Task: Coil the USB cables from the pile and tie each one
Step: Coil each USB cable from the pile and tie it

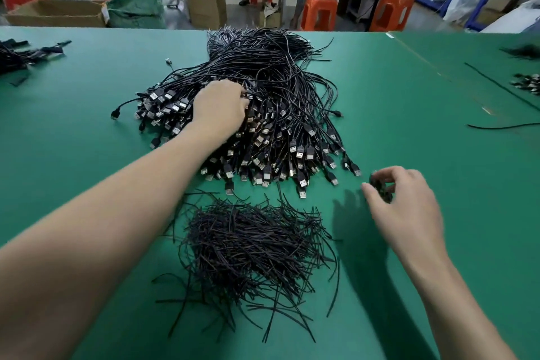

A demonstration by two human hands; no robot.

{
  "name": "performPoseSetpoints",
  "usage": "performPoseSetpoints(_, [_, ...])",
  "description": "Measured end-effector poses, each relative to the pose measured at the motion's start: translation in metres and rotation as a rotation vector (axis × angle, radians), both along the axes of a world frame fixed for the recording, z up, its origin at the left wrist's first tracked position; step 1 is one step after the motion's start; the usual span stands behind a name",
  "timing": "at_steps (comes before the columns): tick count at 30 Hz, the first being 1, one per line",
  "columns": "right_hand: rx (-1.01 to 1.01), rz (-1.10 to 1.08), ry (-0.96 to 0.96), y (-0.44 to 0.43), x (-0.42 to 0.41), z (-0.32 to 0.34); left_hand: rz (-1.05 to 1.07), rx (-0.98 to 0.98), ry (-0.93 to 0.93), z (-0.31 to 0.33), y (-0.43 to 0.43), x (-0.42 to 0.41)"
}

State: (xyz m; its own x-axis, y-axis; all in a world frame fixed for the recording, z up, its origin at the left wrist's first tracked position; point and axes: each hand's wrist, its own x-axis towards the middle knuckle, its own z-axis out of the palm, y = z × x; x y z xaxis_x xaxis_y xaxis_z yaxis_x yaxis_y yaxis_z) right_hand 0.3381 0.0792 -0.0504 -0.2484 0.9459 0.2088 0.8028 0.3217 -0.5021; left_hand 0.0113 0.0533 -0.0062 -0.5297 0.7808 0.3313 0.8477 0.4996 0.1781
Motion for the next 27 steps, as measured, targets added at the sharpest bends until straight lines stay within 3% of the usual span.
performPoseSetpoints(5, [-0.035,0.17,0.059,-0.022,-0.013,0.001,0.021,0.015,0.017,-0.001,0.007,-0.01])
performPoseSetpoints(7, [-0.046,0.211,0.116,-0.028,-0.017,0.002,0.034,0.063,-0.074,-0.004,0.006,-0.013])
performPoseSetpoints(13, [-0.214,0.308,0.357,-0.041,-0.031,0.009,-0.006,0.268,-0.799,-0.014,-0.028,0.007])
performPoseSetpoints(16, [-0.418,0.331,0.518,-0.048,-0.04,0.012,-0.048,0.357,-1.033,-0.015,-0.062,0.031])
performPoseSetpoints(23, [-1.076,0.323,0.948,-0.066,-0.076,0.022,-0.18,0.446,-1.248,-0.02,-0.139,0.115])
performPoseSetpoints(27, [-1.33,0.322,1.13,-0.067,-0.087,0.034,-0.159,0.424,-1.173,-0.032,-0.166,0.145])
